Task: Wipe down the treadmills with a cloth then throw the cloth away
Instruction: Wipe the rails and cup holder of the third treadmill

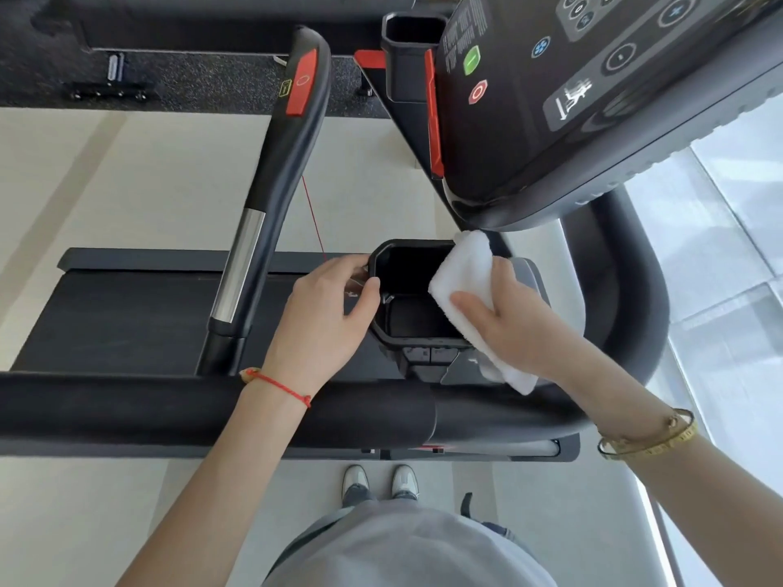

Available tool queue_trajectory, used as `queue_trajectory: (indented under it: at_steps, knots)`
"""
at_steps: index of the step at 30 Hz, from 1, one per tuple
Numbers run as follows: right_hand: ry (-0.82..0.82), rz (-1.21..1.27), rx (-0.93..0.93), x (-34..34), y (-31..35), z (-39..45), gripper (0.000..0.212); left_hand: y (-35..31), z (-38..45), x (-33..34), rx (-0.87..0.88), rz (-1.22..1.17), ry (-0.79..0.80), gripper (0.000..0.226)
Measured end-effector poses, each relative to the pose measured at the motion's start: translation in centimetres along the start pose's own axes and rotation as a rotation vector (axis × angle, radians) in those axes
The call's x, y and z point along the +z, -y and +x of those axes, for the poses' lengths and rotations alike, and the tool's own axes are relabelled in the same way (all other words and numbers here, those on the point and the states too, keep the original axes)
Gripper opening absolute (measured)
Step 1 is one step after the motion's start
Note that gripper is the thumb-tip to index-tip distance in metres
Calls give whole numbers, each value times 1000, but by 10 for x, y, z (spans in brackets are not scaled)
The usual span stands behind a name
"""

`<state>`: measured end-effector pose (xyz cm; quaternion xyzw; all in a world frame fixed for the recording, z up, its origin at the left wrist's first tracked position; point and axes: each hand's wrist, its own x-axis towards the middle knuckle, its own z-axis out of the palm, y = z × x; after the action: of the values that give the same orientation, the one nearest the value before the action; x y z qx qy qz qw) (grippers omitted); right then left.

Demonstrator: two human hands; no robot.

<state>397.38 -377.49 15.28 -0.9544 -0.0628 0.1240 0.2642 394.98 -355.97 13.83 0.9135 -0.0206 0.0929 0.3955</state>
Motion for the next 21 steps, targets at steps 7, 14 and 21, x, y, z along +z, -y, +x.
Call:
queue_trajectory:
  at_steps: [7, 14, 21]
  knots:
    - [17, 29, -5, -14, 15, 34, 47, -2, -1, 1, -1, 2, -13, 26]
    - [81, -88, 18, -3, 6, -4, 41, -1, -1, 0, -5, -12, -14, 25]
    - [23, 96, 37, -14, 16, 26, 48, 0, -1, 1, -9, -3, -7, 26]
